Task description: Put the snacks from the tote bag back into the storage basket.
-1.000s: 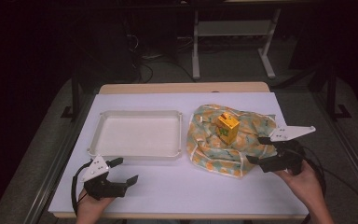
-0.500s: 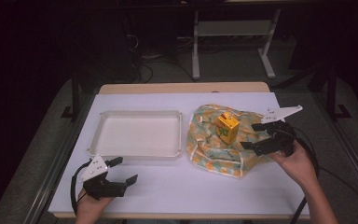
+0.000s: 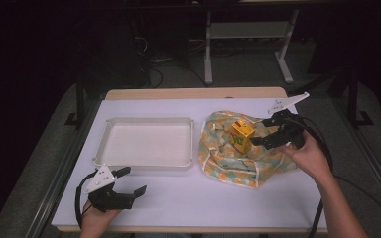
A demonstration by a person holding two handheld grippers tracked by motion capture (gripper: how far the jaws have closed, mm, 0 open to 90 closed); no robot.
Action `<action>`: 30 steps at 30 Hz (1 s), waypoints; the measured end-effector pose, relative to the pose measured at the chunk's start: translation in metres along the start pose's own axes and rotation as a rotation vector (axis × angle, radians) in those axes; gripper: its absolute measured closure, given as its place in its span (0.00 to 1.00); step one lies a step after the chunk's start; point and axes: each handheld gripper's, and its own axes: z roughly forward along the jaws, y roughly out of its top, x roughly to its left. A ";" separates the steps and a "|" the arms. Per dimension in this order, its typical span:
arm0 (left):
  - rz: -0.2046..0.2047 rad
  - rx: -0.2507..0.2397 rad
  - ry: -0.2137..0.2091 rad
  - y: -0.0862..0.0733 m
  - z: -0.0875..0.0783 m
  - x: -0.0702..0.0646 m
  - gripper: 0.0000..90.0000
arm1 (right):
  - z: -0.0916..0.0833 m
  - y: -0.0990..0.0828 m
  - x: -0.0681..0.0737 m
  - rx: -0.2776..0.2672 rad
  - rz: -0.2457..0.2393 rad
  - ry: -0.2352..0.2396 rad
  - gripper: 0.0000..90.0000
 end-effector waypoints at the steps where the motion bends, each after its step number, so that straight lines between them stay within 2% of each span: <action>1: -0.004 -0.002 -0.001 0.000 0.000 0.000 0.15 | 0.002 0.002 -0.001 0.003 0.002 0.004 0.19; 5: -0.001 0.005 -0.002 0.000 0.000 0.001 0.15 | 0.007 0.008 -0.004 0.009 0.009 0.014 0.18; 14: 0.002 0.006 -0.003 0.000 0.000 0.001 0.15 | 0.024 0.020 -0.014 0.060 0.033 0.012 0.16; 21: 0.002 -0.001 -0.002 0.000 0.000 0.000 0.15 | 0.035 0.030 -0.013 0.073 0.019 -0.007 0.16; 23: 0.014 0.001 0.000 0.001 0.000 -0.001 0.16 | 0.039 0.032 -0.012 0.078 0.016 -0.007 0.17; 27: 0.026 0.004 0.003 0.001 0.001 -0.003 0.16 | 0.048 0.033 -0.013 0.092 0.030 -0.001 0.17; 30: 0.024 0.007 0.001 0.001 0.001 -0.002 0.16 | 0.054 0.034 -0.013 0.108 0.024 -0.015 0.20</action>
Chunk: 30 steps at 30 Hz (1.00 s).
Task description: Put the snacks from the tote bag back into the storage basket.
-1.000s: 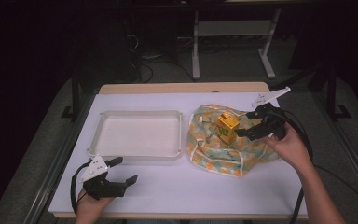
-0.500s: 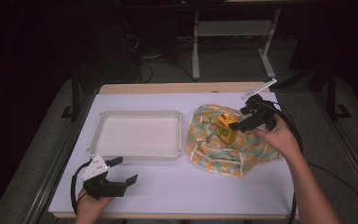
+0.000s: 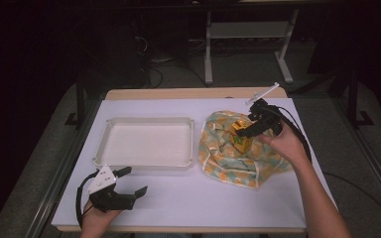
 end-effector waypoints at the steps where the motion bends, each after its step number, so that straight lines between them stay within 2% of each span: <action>1: -0.001 0.001 0.001 0.000 0.000 0.000 0.16 | 0.001 0.000 0.000 0.003 0.001 -0.003 0.20; 6: -0.010 -0.004 0.000 -0.001 0.000 0.001 0.16 | 0.005 0.002 0.000 0.003 -0.002 -0.029 0.21; 10: -0.005 -0.003 -0.001 -0.001 0.000 0.001 0.16 | 0.010 0.003 0.001 0.024 -0.002 -0.046 0.23; 16: -0.007 -0.002 0.000 -0.001 0.000 0.001 0.16 | 0.016 0.002 -0.001 0.054 0.017 -0.039 0.27; 22: -0.006 -0.003 0.003 -0.001 0.001 0.001 0.16 | 0.020 0.000 -0.002 0.073 0.032 -0.061 0.29; 30: -0.009 -0.002 0.004 -0.001 0.000 0.001 0.16 | 0.029 -0.002 0.002 0.096 0.024 -0.073 0.33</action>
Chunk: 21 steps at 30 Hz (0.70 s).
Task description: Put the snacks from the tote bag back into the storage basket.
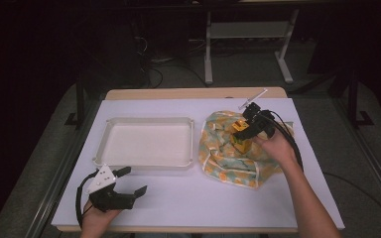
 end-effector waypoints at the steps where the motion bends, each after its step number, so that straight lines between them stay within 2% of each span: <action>1: 0.000 0.000 0.000 0.000 0.000 0.000 0.16 | 0.001 0.000 0.000 0.004 -0.003 -0.005 0.34; 6: 0.001 0.001 0.000 0.000 0.000 0.000 0.16 | 0.004 0.001 0.003 0.021 -0.012 -0.019 0.36; 13: 0.003 -0.001 -0.002 0.000 0.000 0.000 0.16 | 0.006 0.002 0.009 0.051 -0.028 -0.043 0.49; 21: 0.001 0.001 -0.002 0.000 -0.001 0.000 0.16 | 0.007 0.000 0.008 0.038 -0.022 -0.045 0.51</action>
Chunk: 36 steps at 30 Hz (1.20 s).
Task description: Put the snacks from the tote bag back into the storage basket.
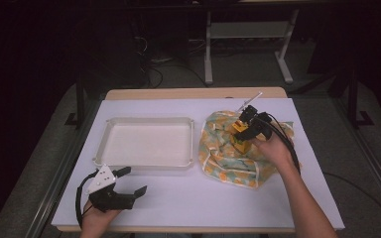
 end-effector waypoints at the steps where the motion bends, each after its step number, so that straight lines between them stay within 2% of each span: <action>1: -0.003 -0.001 0.000 0.000 0.000 0.000 0.16 | 0.000 0.000 0.000 0.000 0.000 -0.001 0.51; 9: -0.006 -0.006 0.000 0.000 0.000 0.001 0.16 | -0.001 0.001 -0.001 0.008 -0.002 -0.005 0.53; 18: -0.006 -0.007 -0.001 0.000 -0.001 0.001 0.16 | -0.002 0.003 -0.004 0.020 -0.010 0.017 0.54; 20: -0.009 -0.007 0.000 0.000 -0.002 0.001 0.16 | -0.004 0.003 -0.006 0.020 0.005 0.027 0.54; 25: -0.009 -0.007 0.000 0.000 -0.002 0.002 0.16 | -0.010 0.001 -0.011 -0.003 0.019 0.038 0.55; 36: -0.008 -0.008 -0.001 0.000 -0.001 0.001 0.16 | -0.030 -0.002 -0.016 -0.038 0.011 0.065 0.55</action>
